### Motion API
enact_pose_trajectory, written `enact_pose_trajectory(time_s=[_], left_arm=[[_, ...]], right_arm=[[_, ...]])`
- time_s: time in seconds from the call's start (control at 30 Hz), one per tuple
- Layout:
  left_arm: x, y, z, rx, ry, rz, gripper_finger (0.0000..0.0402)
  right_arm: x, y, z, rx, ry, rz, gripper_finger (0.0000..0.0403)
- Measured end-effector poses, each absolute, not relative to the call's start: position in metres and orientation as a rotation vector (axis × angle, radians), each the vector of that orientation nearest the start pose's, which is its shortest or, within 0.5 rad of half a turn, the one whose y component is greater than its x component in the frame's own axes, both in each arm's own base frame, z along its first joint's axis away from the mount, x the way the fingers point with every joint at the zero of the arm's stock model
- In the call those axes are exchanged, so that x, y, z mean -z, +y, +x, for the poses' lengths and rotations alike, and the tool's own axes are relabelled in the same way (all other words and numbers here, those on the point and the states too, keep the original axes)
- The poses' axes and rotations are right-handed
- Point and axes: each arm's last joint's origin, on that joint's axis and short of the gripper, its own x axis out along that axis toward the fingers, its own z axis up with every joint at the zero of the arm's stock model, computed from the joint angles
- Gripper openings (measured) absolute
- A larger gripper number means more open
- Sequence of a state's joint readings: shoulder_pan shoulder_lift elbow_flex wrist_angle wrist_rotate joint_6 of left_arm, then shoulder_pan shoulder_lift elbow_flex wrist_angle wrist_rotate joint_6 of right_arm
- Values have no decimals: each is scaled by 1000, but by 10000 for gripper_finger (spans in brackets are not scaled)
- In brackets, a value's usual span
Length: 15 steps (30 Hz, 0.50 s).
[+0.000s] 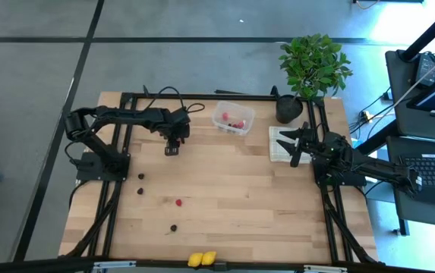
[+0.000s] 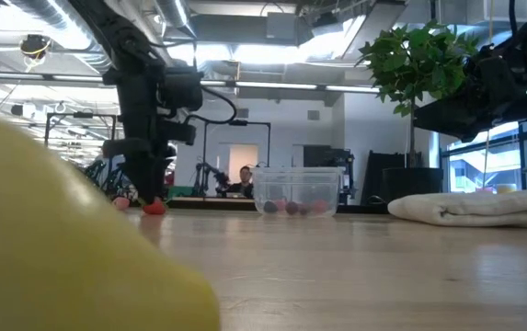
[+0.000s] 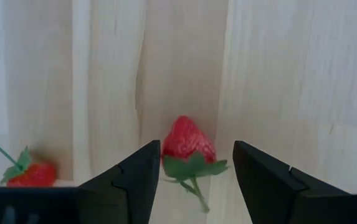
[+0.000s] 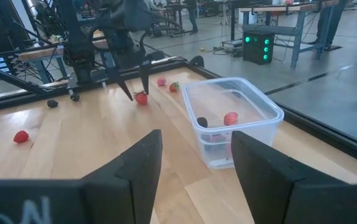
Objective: Pick and placing Produce into tupperware
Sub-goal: Put the bottom strawberry into the transparent container
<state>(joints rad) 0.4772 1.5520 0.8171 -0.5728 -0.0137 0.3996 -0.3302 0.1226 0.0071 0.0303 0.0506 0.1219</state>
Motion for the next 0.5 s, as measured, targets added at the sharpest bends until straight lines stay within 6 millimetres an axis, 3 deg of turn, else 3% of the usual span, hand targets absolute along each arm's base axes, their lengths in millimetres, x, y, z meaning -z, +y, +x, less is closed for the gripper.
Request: enact_pose_trajectory(time_s=[0.5], left_arm=[[-148,120,236,-216,1351,-14,195]], right_arm=[[-159,-35,98,386,62,132,195]])
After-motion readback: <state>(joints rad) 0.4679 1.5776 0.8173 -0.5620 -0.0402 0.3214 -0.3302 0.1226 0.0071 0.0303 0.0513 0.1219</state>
